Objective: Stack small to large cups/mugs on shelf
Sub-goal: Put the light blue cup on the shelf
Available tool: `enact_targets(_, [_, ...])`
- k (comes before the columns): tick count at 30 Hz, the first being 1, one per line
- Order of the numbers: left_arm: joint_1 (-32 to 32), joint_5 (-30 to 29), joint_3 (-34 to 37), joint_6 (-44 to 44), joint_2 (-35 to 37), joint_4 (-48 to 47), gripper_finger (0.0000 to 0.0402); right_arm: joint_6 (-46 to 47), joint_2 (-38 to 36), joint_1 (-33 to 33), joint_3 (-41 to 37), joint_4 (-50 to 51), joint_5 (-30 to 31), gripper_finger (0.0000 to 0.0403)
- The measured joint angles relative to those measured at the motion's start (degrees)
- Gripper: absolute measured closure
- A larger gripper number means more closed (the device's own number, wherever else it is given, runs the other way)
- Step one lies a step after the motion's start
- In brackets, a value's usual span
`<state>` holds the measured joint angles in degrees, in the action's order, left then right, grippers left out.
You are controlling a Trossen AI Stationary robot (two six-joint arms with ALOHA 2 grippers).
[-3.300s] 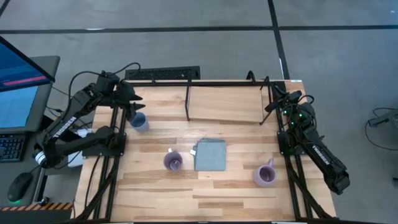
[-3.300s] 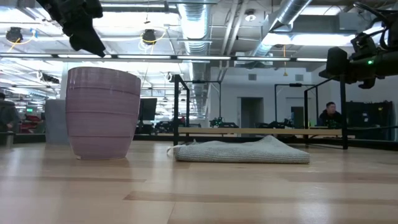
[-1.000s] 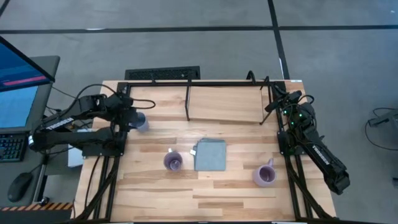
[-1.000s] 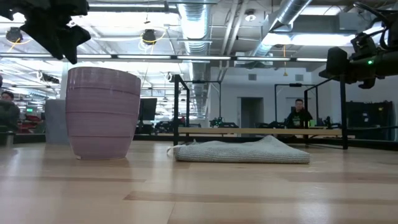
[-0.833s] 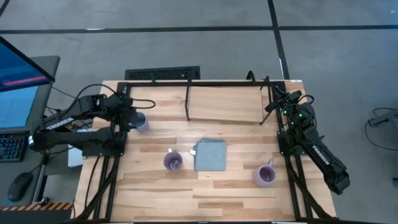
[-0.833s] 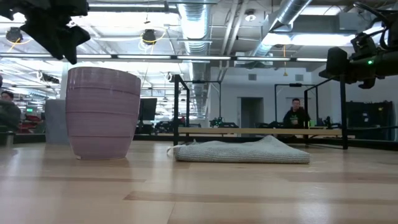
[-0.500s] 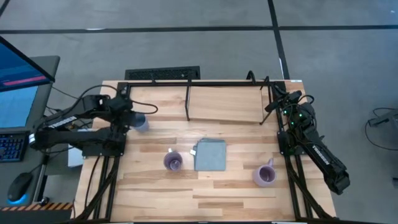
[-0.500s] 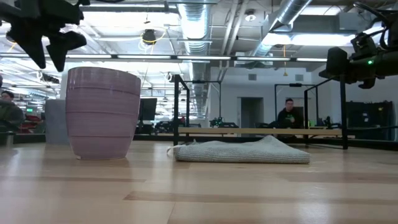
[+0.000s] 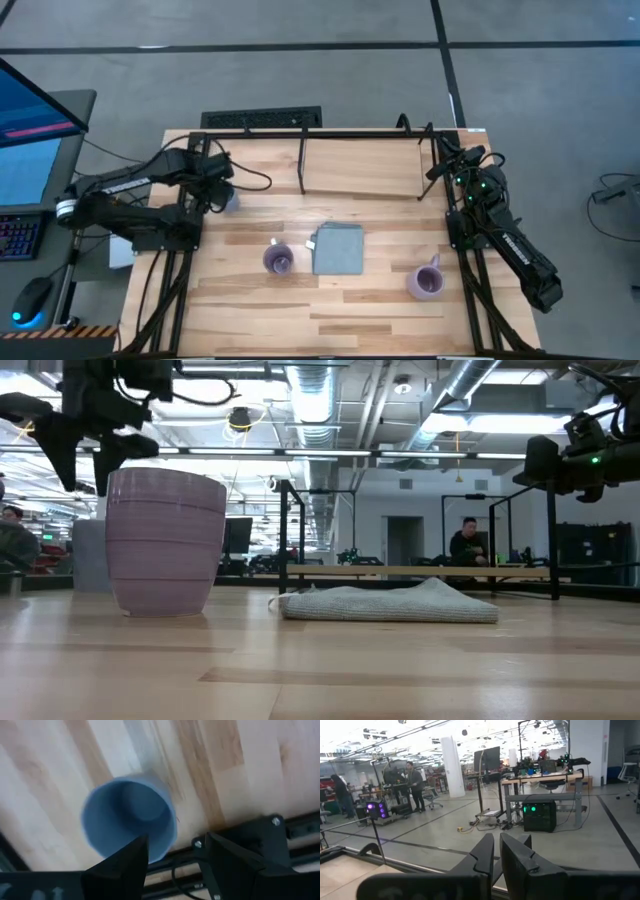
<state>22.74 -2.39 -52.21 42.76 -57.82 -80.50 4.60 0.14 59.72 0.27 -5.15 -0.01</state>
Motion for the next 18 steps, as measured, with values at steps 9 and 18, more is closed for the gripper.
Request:
enact_targets(9, [0.06, 3.21, 1.55, -0.33, -4.07, 0.50, 0.0256, 0.02, 0.00, 0.00, 0.00, 0.00, 0.00, 0.0347])
enact_targets(18, [0.86, 3.61, 8.26, -1.85, -3.76, 0.97, 0.0271, 0.00, 0.00, -0.01, 0.00, 0.00, 0.00, 0.0347])
